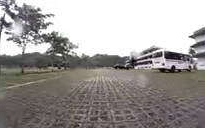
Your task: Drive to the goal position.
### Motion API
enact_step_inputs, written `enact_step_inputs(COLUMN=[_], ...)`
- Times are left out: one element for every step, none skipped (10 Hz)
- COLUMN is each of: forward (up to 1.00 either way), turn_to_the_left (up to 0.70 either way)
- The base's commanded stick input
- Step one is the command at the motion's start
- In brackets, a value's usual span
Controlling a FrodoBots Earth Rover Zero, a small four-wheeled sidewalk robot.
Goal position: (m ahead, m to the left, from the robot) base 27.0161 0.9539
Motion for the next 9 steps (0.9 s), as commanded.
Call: enact_step_inputs(forward=[0.7, 0.7, 0.7, 0.7, 0.7, 0.7, 0.7, 0.7, 0.7], turn_to_the_left=[0.0, 0.0, 0.0, 0.0, 0.0, 0.0, 0.0, 0.0, 0.0])
